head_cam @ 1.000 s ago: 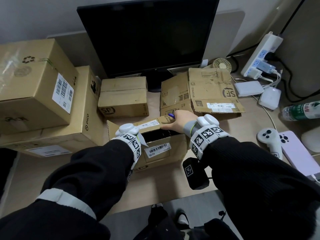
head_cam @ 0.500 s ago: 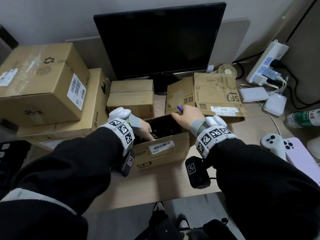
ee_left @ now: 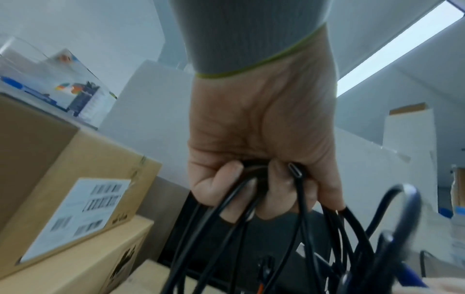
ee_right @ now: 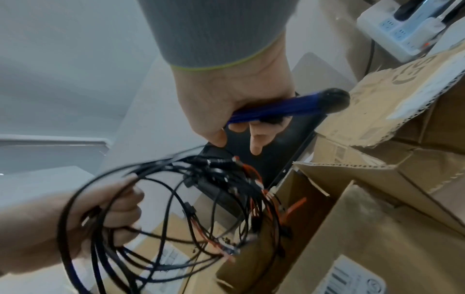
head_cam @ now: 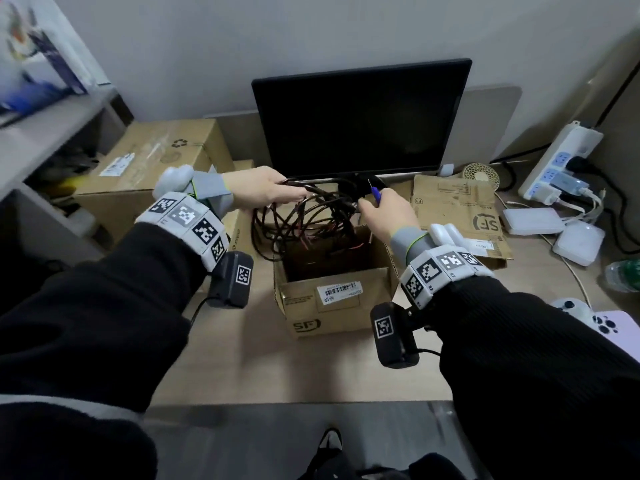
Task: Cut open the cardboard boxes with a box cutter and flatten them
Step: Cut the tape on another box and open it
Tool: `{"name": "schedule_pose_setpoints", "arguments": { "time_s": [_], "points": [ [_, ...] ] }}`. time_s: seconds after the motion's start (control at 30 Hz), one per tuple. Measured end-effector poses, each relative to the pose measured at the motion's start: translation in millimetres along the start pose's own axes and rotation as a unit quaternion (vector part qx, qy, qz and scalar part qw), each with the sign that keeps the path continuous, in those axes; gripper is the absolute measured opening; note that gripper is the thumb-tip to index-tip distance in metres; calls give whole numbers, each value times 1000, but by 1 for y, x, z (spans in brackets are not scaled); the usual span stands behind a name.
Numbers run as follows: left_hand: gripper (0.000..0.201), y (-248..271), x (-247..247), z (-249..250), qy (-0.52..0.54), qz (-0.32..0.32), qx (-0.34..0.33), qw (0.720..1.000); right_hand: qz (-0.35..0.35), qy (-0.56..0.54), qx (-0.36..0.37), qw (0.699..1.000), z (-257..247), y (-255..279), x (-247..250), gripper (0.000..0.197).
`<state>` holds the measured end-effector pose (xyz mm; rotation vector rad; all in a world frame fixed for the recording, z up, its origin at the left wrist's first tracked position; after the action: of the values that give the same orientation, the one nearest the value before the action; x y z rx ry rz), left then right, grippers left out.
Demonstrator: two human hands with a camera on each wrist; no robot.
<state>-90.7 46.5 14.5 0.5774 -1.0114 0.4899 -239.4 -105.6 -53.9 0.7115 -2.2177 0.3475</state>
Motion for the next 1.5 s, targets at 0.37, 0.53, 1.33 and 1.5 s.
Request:
{"name": "schedule_pose_setpoints", "arguments": {
  "time_s": [0.37, 0.53, 1.33, 1.5],
  "points": [
    [44, 75, 80, -10, 105, 215, -13, 971, 6, -147, 45, 988, -69, 36, -14, 46],
    [45, 104, 99, -35, 68, 268, -13, 961, -10, -120, 76, 990, -107, 48, -37, 42],
    [43, 265, 317, -328, -76, 517, 107, 846, -282, -305, 196, 888, -522, 124, -226, 15],
    [46, 282, 331, -368, -103, 525, 130, 835, -327, -336, 180, 865, -570, 133, -253, 19]
  ]
}}
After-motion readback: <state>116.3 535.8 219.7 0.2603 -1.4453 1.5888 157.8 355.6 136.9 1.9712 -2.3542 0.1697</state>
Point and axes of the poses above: each hand's wrist, its own y-axis away from the middle knuckle, its own x-axis out of the back of the hand, z = x × y, the point moved 4 cm from there along -y, towards the middle knuckle, and after that the axes turned 9 degrees about z, right-handed, at the moved point
